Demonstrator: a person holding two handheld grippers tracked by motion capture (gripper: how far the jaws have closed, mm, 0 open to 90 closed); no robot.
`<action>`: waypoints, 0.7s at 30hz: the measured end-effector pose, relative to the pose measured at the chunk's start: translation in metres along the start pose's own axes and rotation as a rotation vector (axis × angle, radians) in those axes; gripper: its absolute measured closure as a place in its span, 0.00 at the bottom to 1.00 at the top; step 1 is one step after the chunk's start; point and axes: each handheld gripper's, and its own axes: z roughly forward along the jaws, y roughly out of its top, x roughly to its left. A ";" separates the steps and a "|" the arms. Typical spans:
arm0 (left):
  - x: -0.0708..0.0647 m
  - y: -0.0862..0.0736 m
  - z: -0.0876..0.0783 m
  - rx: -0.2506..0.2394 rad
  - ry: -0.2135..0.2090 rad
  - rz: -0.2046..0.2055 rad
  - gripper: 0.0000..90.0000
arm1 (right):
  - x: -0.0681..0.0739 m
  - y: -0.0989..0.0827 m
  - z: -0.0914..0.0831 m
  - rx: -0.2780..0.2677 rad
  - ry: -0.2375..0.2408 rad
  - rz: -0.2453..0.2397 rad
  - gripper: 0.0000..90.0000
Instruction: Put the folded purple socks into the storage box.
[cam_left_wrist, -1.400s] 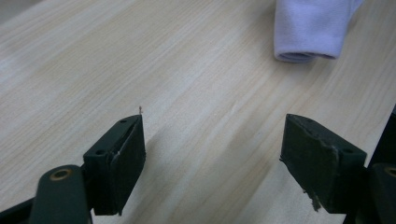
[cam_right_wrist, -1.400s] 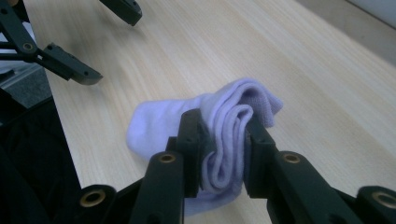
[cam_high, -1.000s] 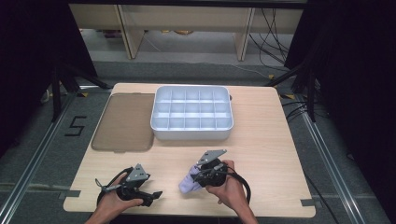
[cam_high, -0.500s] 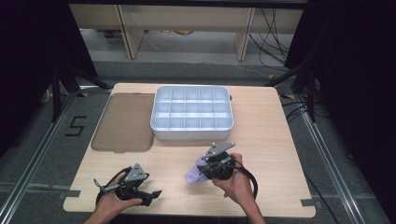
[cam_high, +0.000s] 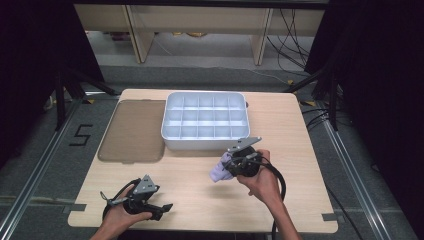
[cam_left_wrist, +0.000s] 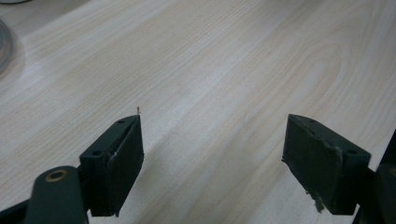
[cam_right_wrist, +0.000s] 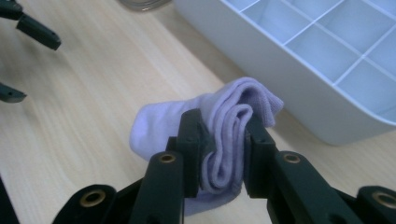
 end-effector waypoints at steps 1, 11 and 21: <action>0.000 0.000 0.000 0.005 0.005 0.003 0.22 | -0.002 0.002 -0.003 -0.001 -0.008 0.025 0.81; -0.001 0.000 0.000 -0.007 -0.001 -0.012 0.22 | -0.031 0.022 -0.017 0.008 -0.082 0.027 0.81; 0.001 0.000 -0.001 0.007 0.004 0.010 0.22 | -0.050 0.037 -0.023 0.013 -0.126 0.035 0.81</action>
